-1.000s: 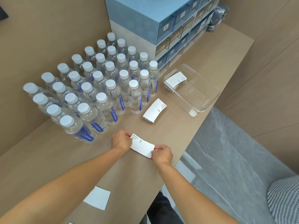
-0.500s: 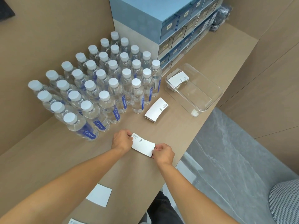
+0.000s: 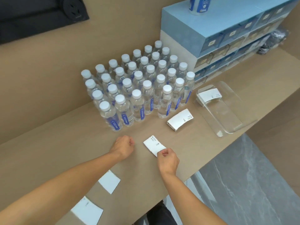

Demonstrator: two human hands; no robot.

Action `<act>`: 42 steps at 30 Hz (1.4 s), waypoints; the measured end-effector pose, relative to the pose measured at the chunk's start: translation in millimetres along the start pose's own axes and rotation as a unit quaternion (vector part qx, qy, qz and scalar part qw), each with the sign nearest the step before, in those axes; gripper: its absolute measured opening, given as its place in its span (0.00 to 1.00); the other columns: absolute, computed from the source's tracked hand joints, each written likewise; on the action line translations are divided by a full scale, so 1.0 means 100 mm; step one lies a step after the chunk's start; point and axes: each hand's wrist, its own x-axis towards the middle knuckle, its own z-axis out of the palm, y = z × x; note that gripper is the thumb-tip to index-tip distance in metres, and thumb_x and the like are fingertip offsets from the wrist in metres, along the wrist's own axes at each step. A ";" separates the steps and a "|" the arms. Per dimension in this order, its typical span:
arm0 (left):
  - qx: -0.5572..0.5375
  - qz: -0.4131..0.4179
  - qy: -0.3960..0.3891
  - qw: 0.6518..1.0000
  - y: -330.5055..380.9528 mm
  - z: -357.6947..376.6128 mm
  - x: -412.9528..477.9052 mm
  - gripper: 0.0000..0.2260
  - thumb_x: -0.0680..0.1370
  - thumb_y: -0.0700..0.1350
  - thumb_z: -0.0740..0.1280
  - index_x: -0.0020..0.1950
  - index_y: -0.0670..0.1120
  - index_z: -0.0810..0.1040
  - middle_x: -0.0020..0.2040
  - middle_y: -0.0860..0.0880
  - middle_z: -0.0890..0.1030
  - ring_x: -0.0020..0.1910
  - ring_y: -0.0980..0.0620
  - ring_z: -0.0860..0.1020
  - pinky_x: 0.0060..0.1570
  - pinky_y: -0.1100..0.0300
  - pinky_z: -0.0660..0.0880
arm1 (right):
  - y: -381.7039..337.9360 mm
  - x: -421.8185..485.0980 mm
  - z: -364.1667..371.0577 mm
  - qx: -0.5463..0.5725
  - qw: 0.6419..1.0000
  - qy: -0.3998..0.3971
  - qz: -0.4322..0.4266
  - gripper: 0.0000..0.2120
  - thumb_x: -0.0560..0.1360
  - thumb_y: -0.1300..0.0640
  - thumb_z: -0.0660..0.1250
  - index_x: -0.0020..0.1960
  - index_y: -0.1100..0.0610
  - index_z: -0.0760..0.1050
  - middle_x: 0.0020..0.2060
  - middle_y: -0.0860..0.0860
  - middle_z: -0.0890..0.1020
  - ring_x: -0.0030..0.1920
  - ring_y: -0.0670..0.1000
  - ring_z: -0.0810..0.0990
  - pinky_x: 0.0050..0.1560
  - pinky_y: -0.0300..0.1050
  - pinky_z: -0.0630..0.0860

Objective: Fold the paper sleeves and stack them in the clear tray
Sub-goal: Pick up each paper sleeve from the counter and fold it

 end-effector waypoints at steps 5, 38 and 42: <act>0.001 -0.011 0.014 1.000 -0.47 -0.10 -0.23 0.08 0.75 0.43 0.62 0.45 0.49 0.81 0.49 0.47 0.84 0.53 0.45 0.81 0.55 0.54 0.79 | 0.04 -0.30 0.30 -0.035 0.998 -0.047 -0.002 0.06 0.73 0.61 0.63 0.42 0.61 0.79 0.33 0.49 0.77 0.40 0.52 0.76 0.44 0.42 0.75; 0.019 0.038 0.021 0.999 -1.63 -0.15 -0.62 0.12 0.77 0.45 0.64 0.58 0.44 0.79 0.60 0.44 0.78 0.63 0.44 0.75 0.63 0.52 0.73 | 0.35 -1.61 1.41 -0.019 0.995 -0.029 0.097 0.16 0.72 0.65 0.65 0.59 0.62 0.74 0.55 0.58 0.77 0.54 0.59 0.79 0.53 0.46 0.76; -0.017 0.025 0.024 0.999 -1.54 -0.18 -0.63 0.10 0.76 0.42 0.64 0.53 0.43 0.82 0.56 0.44 0.81 0.60 0.45 0.77 0.58 0.55 0.75 | 0.37 -1.56 1.29 0.074 0.986 -0.027 0.149 0.07 0.70 0.66 0.61 0.42 0.55 0.71 0.36 0.50 0.74 0.38 0.54 0.73 0.35 0.40 0.70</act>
